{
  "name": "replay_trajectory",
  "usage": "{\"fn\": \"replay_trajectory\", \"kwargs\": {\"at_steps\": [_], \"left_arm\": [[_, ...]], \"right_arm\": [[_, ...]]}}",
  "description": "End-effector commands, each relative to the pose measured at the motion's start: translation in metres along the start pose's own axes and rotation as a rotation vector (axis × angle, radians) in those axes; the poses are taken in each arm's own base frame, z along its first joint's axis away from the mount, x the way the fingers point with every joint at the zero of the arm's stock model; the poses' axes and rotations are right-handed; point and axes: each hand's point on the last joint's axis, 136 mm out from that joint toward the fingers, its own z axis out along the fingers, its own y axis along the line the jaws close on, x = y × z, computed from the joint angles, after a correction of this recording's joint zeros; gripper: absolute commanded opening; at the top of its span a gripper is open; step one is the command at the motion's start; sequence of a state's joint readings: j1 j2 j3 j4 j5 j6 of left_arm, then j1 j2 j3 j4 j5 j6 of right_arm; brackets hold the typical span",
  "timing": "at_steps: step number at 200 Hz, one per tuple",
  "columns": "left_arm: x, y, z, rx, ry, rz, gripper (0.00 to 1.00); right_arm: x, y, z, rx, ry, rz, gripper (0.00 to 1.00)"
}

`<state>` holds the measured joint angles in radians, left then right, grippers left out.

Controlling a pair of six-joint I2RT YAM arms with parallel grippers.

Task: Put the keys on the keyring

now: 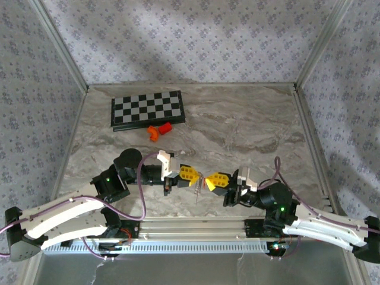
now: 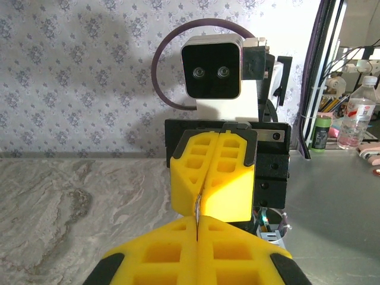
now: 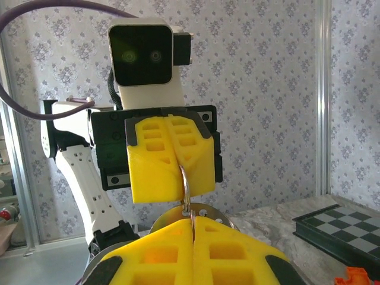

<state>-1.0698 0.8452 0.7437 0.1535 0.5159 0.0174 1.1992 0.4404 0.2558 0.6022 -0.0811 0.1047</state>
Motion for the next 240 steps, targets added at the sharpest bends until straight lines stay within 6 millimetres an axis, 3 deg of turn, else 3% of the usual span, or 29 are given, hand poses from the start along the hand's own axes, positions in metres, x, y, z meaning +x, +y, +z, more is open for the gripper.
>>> {"fn": "replay_trajectory", "kwargs": {"at_steps": [1, 66, 136, 170, 240], "left_arm": [[-0.015, 0.002, 0.0, -0.022, -0.047, 0.054, 0.0], [-0.008, 0.011, 0.007, -0.051, -0.046, 0.084, 0.0], [-0.002, 0.012, 0.006, -0.062, -0.043, 0.101, 0.0], [0.001, 0.011, 0.003, -0.066, -0.047, 0.096, 0.0], [-0.009, 0.012, -0.012, -0.056, -0.111, 0.059, 0.0]], "right_arm": [[-0.031, -0.002, 0.0, 0.026, -0.076, 0.019, 0.0], [-0.031, -0.018, -0.001, 0.124, -0.038, 0.025, 0.0], [-0.023, -0.024, 0.005, 0.179, 0.125, 0.025, 0.0], [-0.015, -0.015, 0.004, 0.138, 0.201, -0.046, 0.0], [-0.021, -0.007, 0.009, 0.087, 0.224, -0.108, 0.0]]}}
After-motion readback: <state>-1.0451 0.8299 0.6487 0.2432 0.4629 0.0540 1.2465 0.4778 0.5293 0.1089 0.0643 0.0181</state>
